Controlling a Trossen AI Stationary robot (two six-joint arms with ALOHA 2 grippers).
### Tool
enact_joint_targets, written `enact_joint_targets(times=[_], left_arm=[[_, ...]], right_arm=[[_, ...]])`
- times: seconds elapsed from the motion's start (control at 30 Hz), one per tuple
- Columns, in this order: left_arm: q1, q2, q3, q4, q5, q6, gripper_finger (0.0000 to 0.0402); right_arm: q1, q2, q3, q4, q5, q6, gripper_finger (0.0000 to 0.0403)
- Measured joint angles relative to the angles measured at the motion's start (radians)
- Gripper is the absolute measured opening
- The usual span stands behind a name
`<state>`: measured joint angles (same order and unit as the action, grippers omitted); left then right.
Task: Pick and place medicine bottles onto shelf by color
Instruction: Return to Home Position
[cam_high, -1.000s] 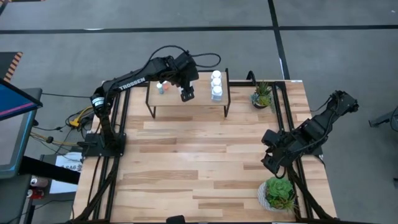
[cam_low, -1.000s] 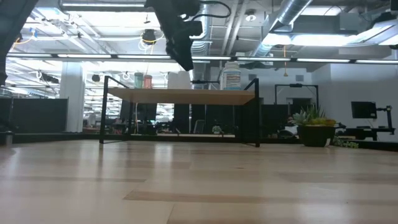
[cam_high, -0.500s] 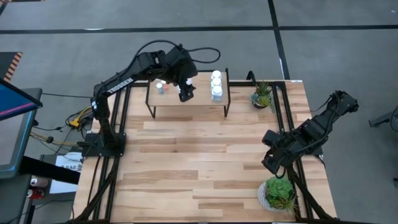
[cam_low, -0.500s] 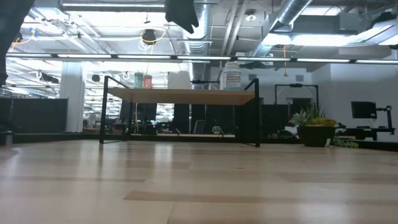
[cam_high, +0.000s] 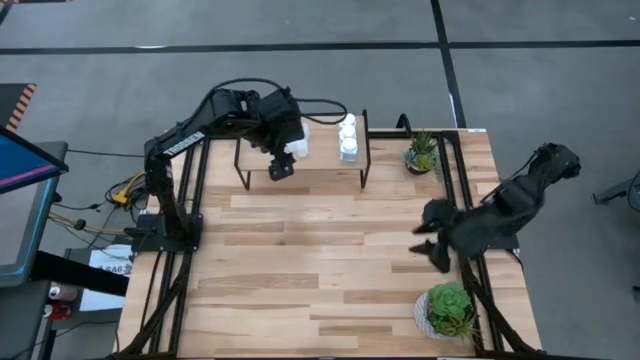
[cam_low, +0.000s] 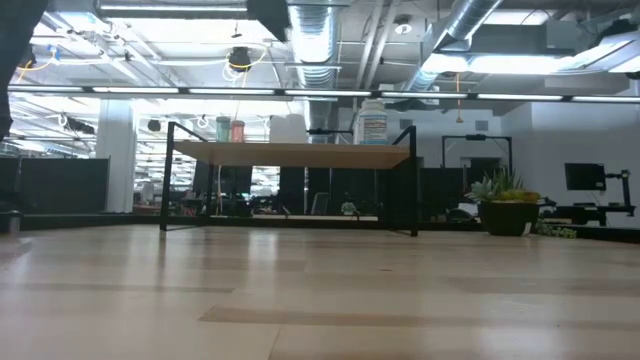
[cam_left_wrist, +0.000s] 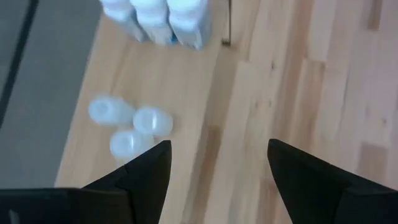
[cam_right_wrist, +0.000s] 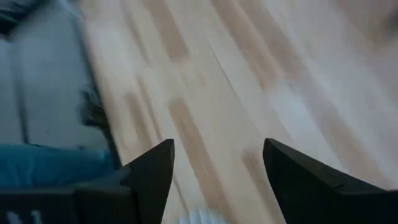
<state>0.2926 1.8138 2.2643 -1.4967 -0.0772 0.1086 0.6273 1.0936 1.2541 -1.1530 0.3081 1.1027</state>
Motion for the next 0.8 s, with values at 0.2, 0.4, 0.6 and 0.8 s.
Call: enact_joint_targets(times=[0.2,0.4,0.6,0.8], left_arm=[[-0.030,-0.057,0.043,-0.074,-0.002,-0.044,0.0252],[-0.063,-0.161,0.043,-0.075,-0.065,-0.026,0.0252],[-0.063,-0.247,0.043,-0.075,-0.163,-0.120,0.0251],[-0.063,-0.337,0.042,-0.075,-0.064,-0.070,0.0251]], right_arm=[[-0.001,-0.161,-0.001,0.211,0.234,-0.429,0.0270],[-0.020,-0.375,-0.213,0.532,0.280,-0.676,0.0270],[-0.126,-0.555,-0.584,0.949,0.142,-0.695,0.0270],[-0.257,-0.681,-0.812,1.235,-0.041,-0.713,0.0270]])
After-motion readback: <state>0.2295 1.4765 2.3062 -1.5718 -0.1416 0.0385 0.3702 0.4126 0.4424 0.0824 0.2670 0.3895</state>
